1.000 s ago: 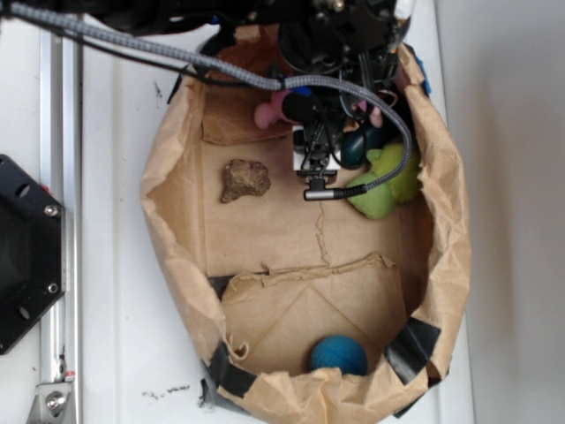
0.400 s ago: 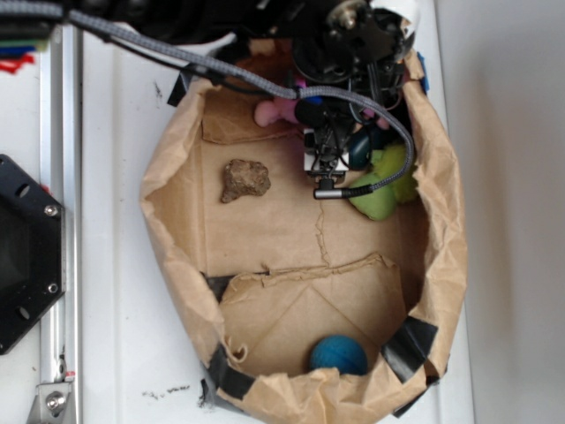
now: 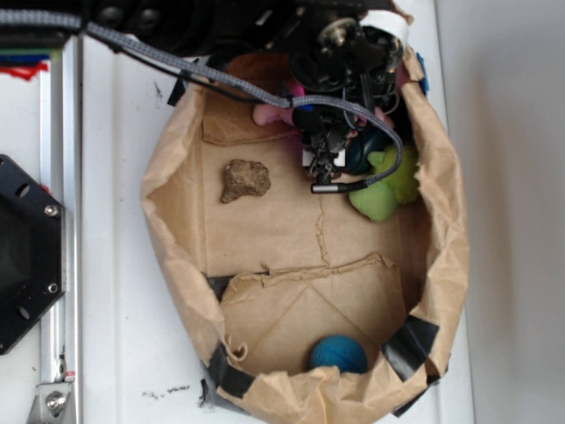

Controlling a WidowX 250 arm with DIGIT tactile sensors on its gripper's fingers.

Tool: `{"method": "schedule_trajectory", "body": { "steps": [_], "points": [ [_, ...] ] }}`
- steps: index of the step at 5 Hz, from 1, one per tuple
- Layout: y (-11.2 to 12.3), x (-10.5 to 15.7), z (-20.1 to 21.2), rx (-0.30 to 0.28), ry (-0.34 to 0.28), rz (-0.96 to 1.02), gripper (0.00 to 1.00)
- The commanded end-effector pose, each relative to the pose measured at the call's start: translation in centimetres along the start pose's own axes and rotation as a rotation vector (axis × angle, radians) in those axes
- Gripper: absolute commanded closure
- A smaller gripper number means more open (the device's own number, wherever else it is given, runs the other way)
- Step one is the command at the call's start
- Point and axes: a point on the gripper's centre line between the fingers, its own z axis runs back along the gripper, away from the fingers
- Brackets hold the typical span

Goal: Grab the pink bunny.

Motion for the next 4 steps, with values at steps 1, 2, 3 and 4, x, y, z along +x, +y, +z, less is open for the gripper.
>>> {"method": "schedule_trajectory", "body": {
  "steps": [1,2,3,4],
  "points": [
    [-0.6,0.3,0.2,0.009,-0.015,-0.02,1.0],
    [-0.5,0.3,0.9,0.036,-0.037,-0.011,1.0],
    [-0.6,0.5,2.0,0.024,-0.055,-0.003,1.0],
    [-1.7,0.6,5.3,0.01,-0.091,-0.025,1.0]
  ]
}}
